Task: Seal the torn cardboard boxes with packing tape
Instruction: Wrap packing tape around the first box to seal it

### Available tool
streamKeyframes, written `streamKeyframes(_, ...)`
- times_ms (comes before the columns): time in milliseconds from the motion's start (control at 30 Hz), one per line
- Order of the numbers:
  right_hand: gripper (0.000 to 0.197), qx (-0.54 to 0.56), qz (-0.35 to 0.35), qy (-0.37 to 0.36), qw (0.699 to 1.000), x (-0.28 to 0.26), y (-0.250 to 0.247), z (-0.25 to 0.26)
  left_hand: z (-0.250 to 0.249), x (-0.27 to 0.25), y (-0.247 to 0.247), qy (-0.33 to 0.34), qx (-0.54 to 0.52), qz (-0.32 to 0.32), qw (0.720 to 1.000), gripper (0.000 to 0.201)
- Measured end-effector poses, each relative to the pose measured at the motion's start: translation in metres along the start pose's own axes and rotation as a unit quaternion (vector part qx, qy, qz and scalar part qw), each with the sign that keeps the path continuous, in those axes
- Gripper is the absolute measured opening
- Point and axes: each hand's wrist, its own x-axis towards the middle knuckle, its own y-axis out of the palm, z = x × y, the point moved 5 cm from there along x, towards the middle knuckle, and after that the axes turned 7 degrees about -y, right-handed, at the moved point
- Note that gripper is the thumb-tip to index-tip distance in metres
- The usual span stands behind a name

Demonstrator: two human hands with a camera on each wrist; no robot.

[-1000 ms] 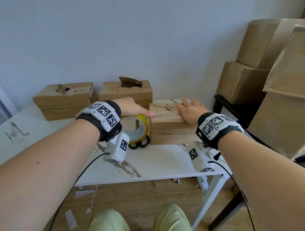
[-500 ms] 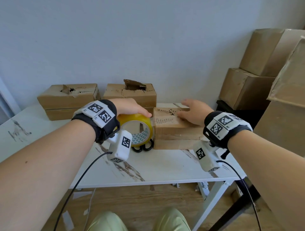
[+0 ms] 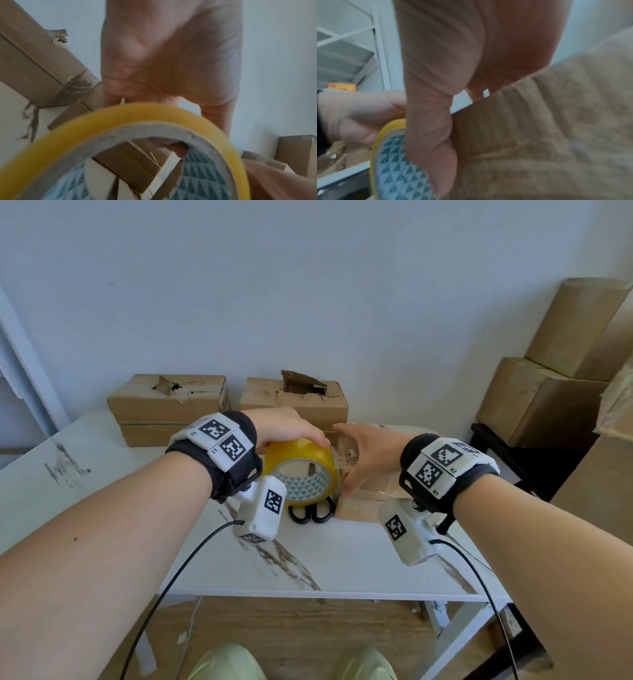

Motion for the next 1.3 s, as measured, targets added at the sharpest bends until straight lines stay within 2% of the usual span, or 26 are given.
streamKeyframes(67,0.111,0.056,-0.034,-0.011,0.998,-0.002,-0.008,0.000,-0.002,-0.004,-0.008,0.022,-0.027,-0.019,0.999,0.029)
streamKeyframes(200,0.101,0.146,-0.102,-0.047,0.983,-0.003,-0.028,0.003,-0.018,-0.019,-0.032,0.072,-0.150,-0.059,0.984,0.024)
streamKeyframes(300,0.095,0.194,-0.139,-0.062,0.969,-0.006,-0.044,0.003,-0.028,-0.028,-0.052,0.107,-0.188,-0.070,0.974,0.038)
streamKeyframes(333,0.094,0.217,-0.148,-0.061,0.963,-0.007,-0.048,0.001,-0.031,-0.032,-0.056,0.122,-0.197,-0.068,0.970,0.037)
streamKeyframes(433,0.108,0.294,-0.166,-0.053,0.940,-0.009,-0.051,-0.005,-0.039,-0.040,-0.060,0.158,-0.240,-0.049,0.957,0.037)
streamKeyframes(533,0.117,0.343,-0.153,-0.058,0.925,-0.008,-0.043,-0.012,-0.048,-0.045,-0.054,0.174,-0.260,-0.020,0.950,0.036)
streamKeyframes(700,0.114,0.400,-0.102,-0.062,0.909,-0.017,-0.039,-0.031,-0.061,-0.036,-0.052,0.163,-0.217,-0.071,0.960,0.045)
streamKeyframes(800,0.112,0.430,-0.103,-0.067,0.894,-0.026,-0.040,-0.042,-0.070,-0.031,-0.052,0.151,-0.199,-0.070,0.966,0.043)
streamKeyframes(867,0.104,0.455,-0.111,-0.069,0.881,-0.032,-0.040,-0.050,-0.075,-0.029,-0.053,0.138,-0.179,-0.073,0.971,0.038)
streamKeyframes(967,0.096,0.484,-0.123,-0.072,0.863,-0.037,-0.040,-0.059,-0.084,-0.027,-0.056,0.136,-0.102,-0.100,0.980,0.039)
streamKeyframes(1067,0.086,0.494,-0.125,-0.073,0.857,-0.039,-0.040,-0.066,-0.088,-0.024,-0.061,0.124,-0.046,-0.127,0.983,0.041)
streamKeyframes(1167,0.083,0.502,-0.138,-0.069,0.851,-0.042,-0.043,-0.075,-0.088,-0.023,-0.068,0.109,0.053,-0.182,0.976,0.048)
streamKeyframes(1300,0.084,0.494,-0.134,-0.074,0.856,-0.041,-0.044,-0.077,-0.086,-0.018,-0.068,0.098,0.062,-0.196,0.974,0.049)
